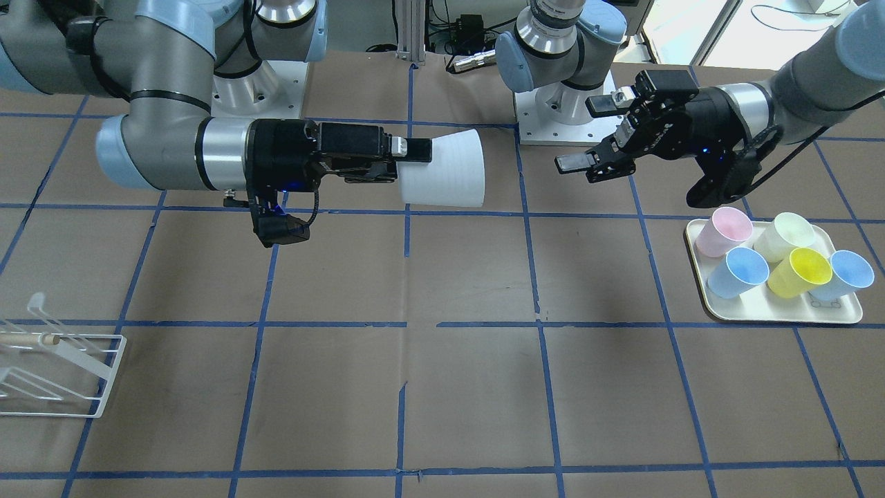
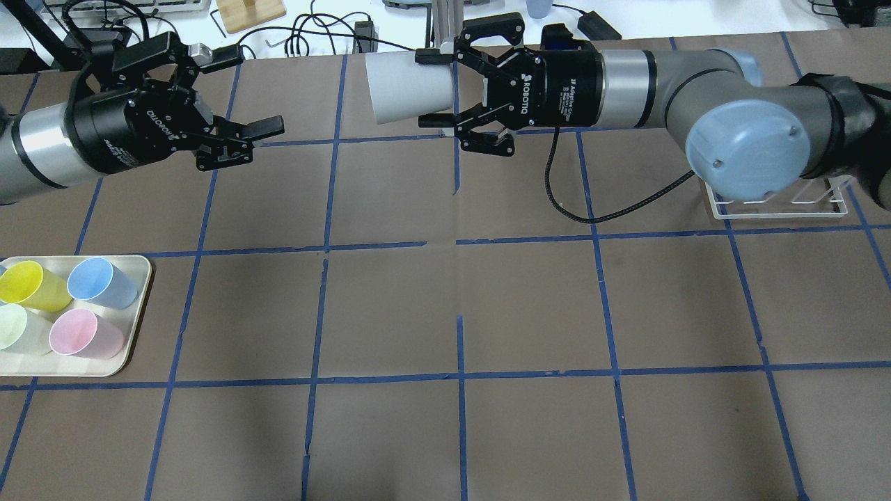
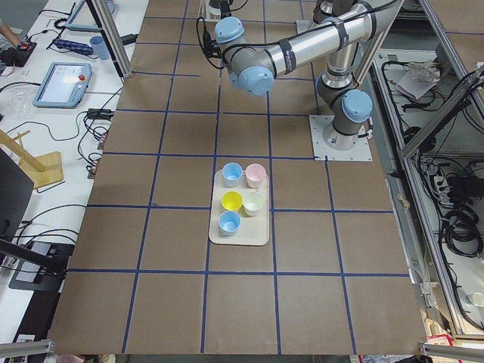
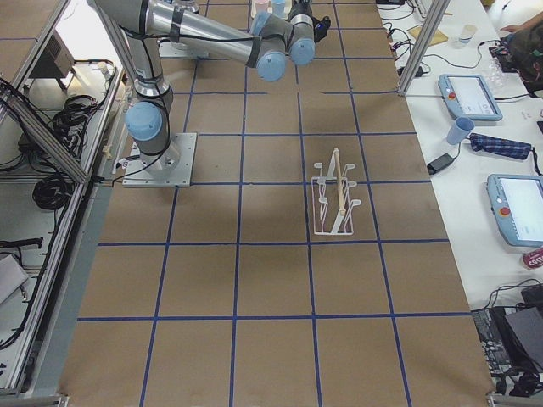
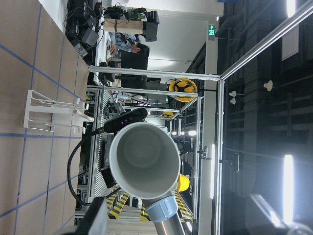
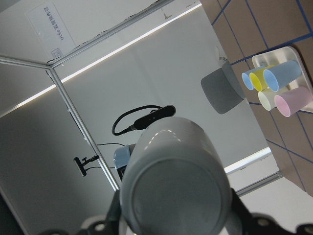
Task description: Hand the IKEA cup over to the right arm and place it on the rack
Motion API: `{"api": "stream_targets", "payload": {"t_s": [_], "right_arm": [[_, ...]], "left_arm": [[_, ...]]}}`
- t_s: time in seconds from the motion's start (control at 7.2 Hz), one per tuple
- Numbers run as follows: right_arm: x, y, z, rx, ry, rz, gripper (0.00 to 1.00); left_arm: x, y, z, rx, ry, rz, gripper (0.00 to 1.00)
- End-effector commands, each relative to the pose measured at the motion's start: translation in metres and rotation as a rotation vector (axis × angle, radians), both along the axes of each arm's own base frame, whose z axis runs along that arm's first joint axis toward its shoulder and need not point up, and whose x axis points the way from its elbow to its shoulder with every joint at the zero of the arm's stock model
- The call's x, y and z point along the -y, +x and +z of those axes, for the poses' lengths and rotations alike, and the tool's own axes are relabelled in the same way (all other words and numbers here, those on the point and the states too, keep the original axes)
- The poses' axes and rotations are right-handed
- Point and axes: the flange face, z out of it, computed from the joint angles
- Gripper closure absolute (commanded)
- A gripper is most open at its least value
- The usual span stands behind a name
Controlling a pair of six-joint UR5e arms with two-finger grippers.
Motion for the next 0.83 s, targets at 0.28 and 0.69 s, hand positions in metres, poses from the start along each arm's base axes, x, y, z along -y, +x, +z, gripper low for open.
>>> {"api": "stream_targets", "payload": {"t_s": [0.28, 0.69], "right_arm": [[-0.018, -0.084, 0.007, -0.480, -0.046, 0.040, 0.60], [-0.015, -0.114, 0.054, -0.916, -0.179, 0.130, 0.65]], "left_arm": [[-0.014, -0.014, 0.039, 0.041, -0.085, -0.018, 0.00], [-0.030, -0.035, 0.054, 0.138, -0.335, -0.182, 0.00]]}}
